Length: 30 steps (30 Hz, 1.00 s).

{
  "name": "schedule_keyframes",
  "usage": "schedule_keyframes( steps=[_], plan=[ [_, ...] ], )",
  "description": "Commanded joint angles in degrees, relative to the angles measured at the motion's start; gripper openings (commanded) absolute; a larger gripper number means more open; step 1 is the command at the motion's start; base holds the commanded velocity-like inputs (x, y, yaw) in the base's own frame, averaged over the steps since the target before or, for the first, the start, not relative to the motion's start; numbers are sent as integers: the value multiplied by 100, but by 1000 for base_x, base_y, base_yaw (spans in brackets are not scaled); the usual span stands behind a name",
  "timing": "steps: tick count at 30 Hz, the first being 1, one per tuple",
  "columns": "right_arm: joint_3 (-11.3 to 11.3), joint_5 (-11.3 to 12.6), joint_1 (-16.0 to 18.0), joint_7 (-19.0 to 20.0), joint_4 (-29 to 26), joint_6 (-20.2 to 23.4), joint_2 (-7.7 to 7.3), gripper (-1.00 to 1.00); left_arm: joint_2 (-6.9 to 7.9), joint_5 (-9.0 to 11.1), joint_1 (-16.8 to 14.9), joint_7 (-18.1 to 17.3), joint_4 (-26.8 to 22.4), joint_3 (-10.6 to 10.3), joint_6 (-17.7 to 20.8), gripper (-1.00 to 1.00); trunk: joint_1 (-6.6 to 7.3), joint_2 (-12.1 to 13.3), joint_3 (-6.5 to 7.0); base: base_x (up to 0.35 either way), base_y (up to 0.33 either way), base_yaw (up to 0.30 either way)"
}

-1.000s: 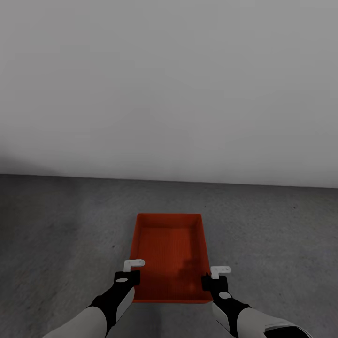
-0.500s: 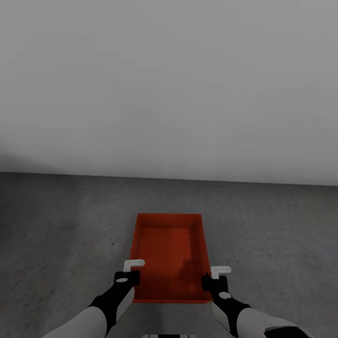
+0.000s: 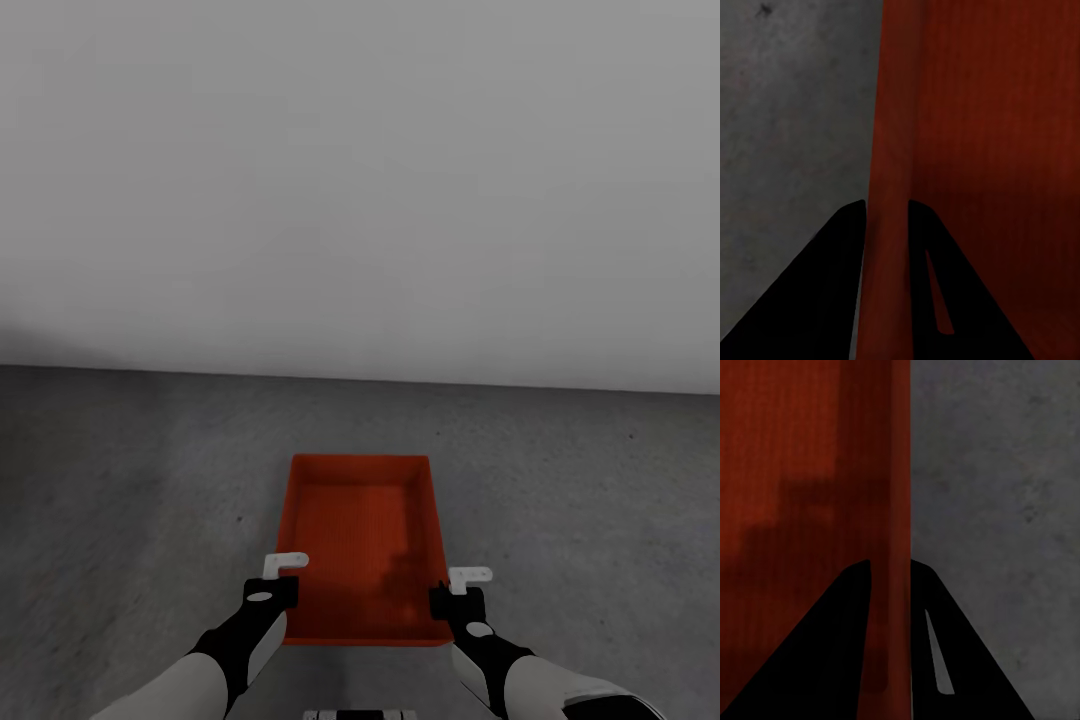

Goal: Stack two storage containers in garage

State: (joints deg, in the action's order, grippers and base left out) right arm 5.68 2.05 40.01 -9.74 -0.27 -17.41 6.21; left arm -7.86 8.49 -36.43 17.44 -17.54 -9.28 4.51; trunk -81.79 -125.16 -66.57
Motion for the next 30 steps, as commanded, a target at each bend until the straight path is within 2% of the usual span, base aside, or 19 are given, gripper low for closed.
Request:
schedule_keyframes(
  steps=[1,3,14,20,30],
  plan=[
    [-327,-82,-2,25,0,9,3,-100,4,47,-5,84,-30,337,-187,-100,-21,-43,-22,0,0,0],
    [-328,-82,-2,25,0,5,3,-100,4,47,-5,84,-30,337,-187,-100,-65,-123,-58,0,0,0],
    [-328,-82,-2,25,0,3,3,-100,4,47,-5,84,-30,340,-187,-100,-65,-123,-58,0,0,0],
    [-327,-82,-2,25,0,2,3,-100,4,47,-5,84,-30,340,-187,-100,-197,-364,-166,0,0,0],
    [-329,-82,-2,25,0,4,3,-100,4,47,-5,84,-30,339,-187,-100,-197,-364,-166,0,0,0]
  ],
)
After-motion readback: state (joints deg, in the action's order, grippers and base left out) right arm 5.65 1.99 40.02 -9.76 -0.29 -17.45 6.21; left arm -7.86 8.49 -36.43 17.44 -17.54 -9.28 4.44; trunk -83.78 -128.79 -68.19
